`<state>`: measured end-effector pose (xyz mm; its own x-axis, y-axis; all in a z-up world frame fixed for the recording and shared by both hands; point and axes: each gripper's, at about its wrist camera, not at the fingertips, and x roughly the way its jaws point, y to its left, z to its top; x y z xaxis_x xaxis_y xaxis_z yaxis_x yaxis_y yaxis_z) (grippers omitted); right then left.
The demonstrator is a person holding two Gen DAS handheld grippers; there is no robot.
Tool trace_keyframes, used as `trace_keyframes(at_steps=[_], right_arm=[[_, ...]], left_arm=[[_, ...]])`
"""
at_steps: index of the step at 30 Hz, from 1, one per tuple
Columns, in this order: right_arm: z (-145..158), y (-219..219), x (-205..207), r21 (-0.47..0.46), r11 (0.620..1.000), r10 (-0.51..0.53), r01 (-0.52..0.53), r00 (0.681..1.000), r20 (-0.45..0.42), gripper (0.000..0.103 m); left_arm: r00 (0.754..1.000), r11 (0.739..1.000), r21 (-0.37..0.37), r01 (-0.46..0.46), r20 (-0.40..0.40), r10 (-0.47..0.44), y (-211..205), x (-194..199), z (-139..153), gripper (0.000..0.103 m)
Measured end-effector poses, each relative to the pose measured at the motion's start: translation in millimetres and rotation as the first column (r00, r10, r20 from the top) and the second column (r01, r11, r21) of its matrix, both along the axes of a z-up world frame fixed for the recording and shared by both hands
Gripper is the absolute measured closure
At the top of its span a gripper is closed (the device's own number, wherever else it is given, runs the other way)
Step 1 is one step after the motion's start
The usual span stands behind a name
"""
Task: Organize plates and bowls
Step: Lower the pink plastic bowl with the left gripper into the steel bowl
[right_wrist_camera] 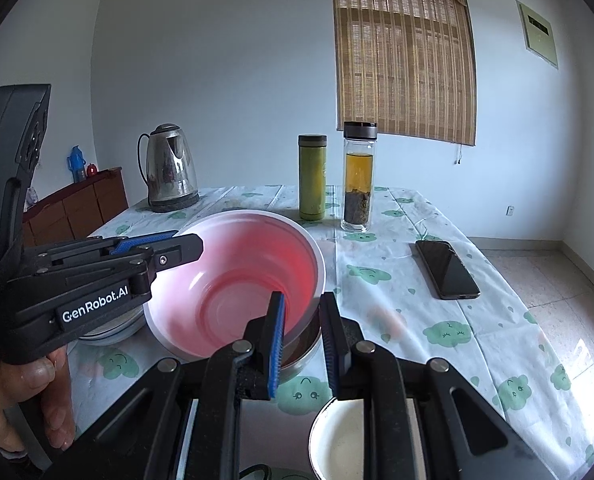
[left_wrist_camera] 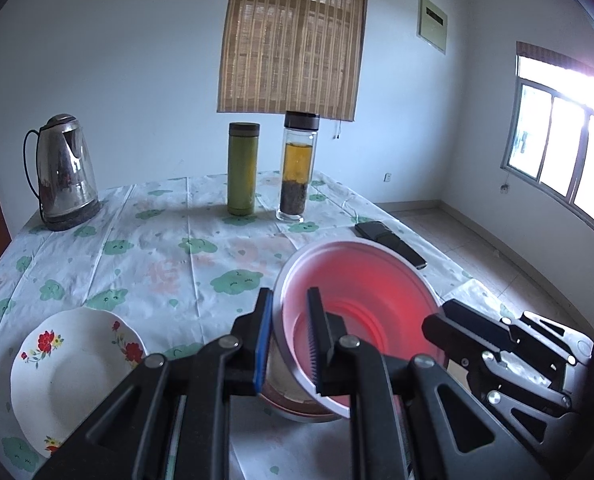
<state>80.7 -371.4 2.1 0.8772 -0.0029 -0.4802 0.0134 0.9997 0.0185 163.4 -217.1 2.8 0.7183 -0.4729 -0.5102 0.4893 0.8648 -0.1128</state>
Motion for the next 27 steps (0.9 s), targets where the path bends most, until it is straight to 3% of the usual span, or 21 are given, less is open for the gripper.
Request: trace_keyframes(at_steps=[27], right_arm=[[-22.3, -6.4, 30.5, 0.02, 1.0, -0.018, 0.018, 1.0, -0.005, 0.084]], left_arm=[[0.998, 1.0, 0.018, -0.016, -0.059, 0.017, -6.4, 28.3, -32.9, 0.089]])
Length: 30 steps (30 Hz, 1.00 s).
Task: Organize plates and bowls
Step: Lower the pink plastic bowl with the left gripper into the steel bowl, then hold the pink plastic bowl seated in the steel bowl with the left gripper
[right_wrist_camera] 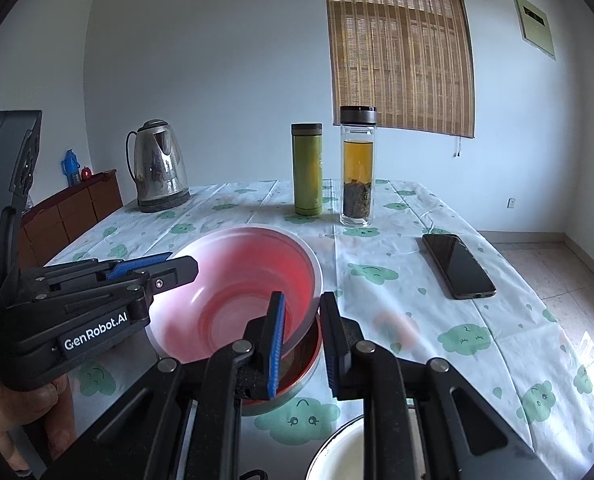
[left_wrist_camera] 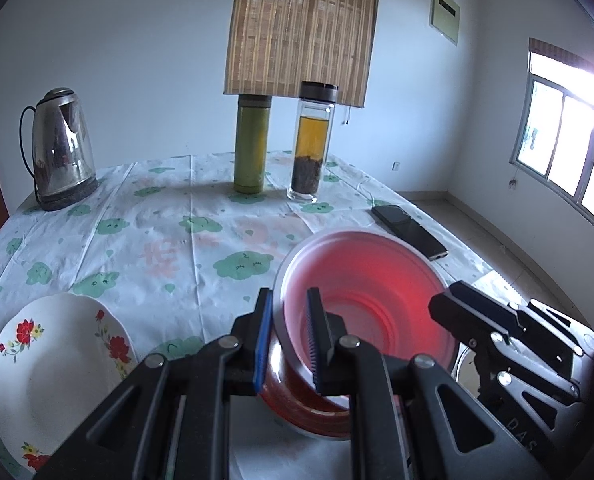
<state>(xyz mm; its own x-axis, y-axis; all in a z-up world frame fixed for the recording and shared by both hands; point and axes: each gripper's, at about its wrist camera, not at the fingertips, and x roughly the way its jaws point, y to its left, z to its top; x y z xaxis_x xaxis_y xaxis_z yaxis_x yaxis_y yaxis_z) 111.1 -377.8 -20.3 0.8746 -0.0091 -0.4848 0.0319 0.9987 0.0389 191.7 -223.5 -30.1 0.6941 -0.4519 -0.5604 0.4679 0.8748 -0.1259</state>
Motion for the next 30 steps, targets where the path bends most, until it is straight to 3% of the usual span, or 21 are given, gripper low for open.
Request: trace_keyframes(at_steps=[30], right_arm=[[-11.3, -0.4, 8.9, -0.02, 1.0, -0.005, 0.004, 0.999, -0.041, 0.084]], left_arm=[[0.999, 1.0, 0.025, 0.004, -0.053, -0.002, -5.2, 7.4, -15.8, 0.089]])
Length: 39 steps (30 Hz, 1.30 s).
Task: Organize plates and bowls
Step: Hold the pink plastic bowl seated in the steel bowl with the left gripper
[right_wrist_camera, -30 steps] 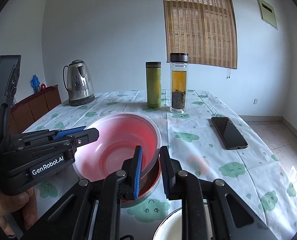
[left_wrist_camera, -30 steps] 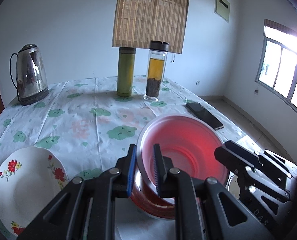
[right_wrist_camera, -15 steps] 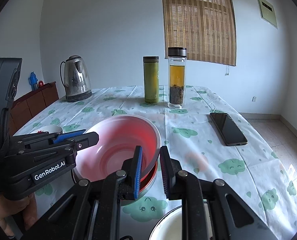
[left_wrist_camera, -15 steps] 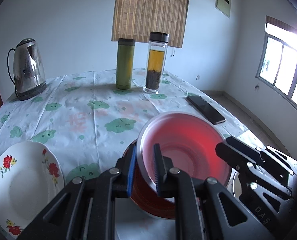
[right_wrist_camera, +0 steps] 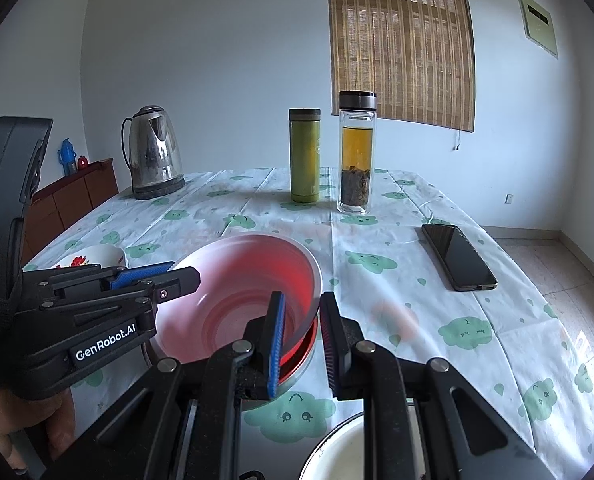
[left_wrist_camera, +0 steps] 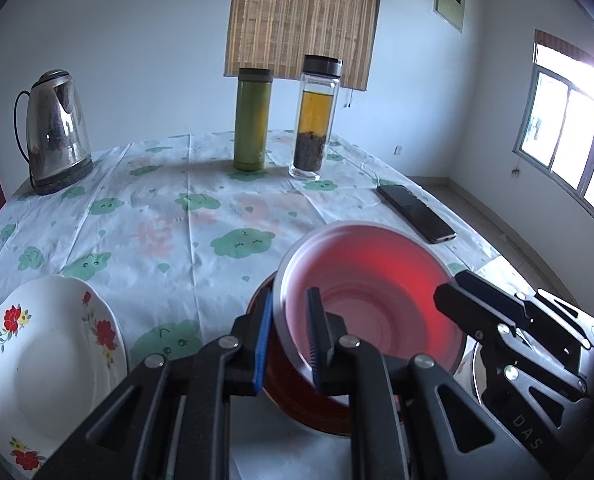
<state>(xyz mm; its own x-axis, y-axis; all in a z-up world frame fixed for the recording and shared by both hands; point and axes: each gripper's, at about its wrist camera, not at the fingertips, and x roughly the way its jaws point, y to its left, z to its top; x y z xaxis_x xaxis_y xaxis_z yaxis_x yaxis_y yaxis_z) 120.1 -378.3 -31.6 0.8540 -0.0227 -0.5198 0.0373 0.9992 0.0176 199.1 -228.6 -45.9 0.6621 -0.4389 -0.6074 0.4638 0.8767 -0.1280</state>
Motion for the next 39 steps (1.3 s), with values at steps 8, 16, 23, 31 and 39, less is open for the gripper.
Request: trace_keyframes(at_steps=[8, 16, 23, 31, 39], right_arm=[[-2.5, 2.8, 2.5, -0.026, 1.0, 0.004, -0.005, 1.0, -0.015, 0.084], [-4.9, 7.8, 5.2, -0.054, 0.998, 0.012, -0.014, 0.999, -0.035, 0.083], [-11.2, 9.3, 9.3, -0.073, 0.997, 0.007, -0.012, 0.997, -0.072, 0.081], [-19.8, 7.1, 12.0, -0.071, 0.997, 0.006, -0.013, 0.995, -0.102, 0.081], [-20.2, 7.7, 11.2, -0.066, 0.998, 0.007, -0.014, 0.995, -0.098, 0.081]], left_arm=[[1.0, 1.0, 0.001, -0.006, -0.007, 0.006, 2.4, 1.8, -1.3, 0.089], [1.0, 1.0, 0.01, -0.01, -0.016, 0.011, 3.0, 4.3, -4.6, 0.089], [1.0, 1.0, 0.017, -0.008, -0.017, 0.008, 2.5, 5.5, -6.3, 0.089], [1.0, 1.0, 0.025, -0.004, -0.024, 0.005, 0.8, 3.9, -7.9, 0.089], [1.0, 1.0, 0.029, -0.004, -0.028, 0.005, 0.8, 5.0, -9.7, 0.089]])
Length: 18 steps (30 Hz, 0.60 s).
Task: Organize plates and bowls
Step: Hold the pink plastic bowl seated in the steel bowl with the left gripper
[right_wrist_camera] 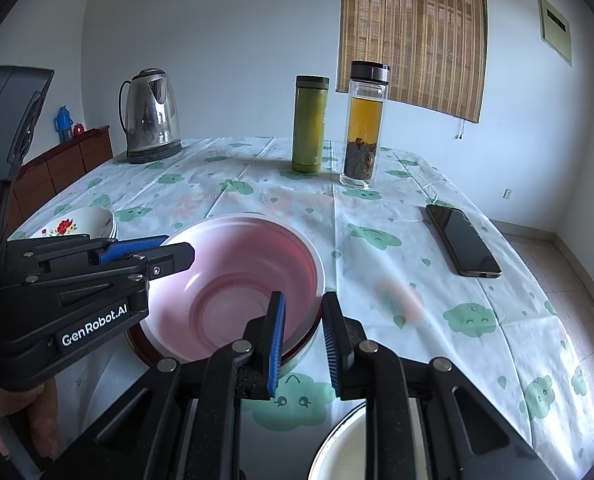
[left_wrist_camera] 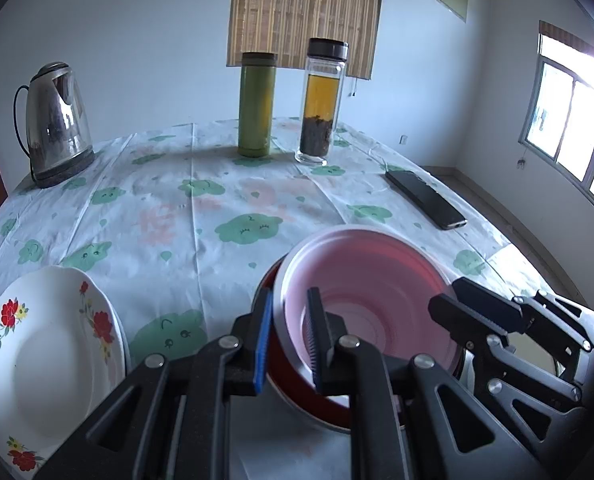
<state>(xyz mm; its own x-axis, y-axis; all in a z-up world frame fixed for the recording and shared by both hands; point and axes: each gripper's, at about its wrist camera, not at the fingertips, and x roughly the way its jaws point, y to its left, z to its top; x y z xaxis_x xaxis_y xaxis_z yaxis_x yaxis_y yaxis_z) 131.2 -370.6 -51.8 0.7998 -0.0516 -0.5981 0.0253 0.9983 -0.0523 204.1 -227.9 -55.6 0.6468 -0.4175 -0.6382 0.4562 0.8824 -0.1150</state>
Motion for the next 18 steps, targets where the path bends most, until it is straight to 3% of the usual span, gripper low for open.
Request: trace_keyframes(at_steps=[18], right_arm=[[3.2, 0.4, -1.5, 0.01, 1.0, 0.005, -0.005, 1.0, 0.013, 0.081]], left_arm=[[1.0, 1.0, 0.023, -0.001, 0.023, 0.001, -0.6, -0.5, -2.6, 0.089]])
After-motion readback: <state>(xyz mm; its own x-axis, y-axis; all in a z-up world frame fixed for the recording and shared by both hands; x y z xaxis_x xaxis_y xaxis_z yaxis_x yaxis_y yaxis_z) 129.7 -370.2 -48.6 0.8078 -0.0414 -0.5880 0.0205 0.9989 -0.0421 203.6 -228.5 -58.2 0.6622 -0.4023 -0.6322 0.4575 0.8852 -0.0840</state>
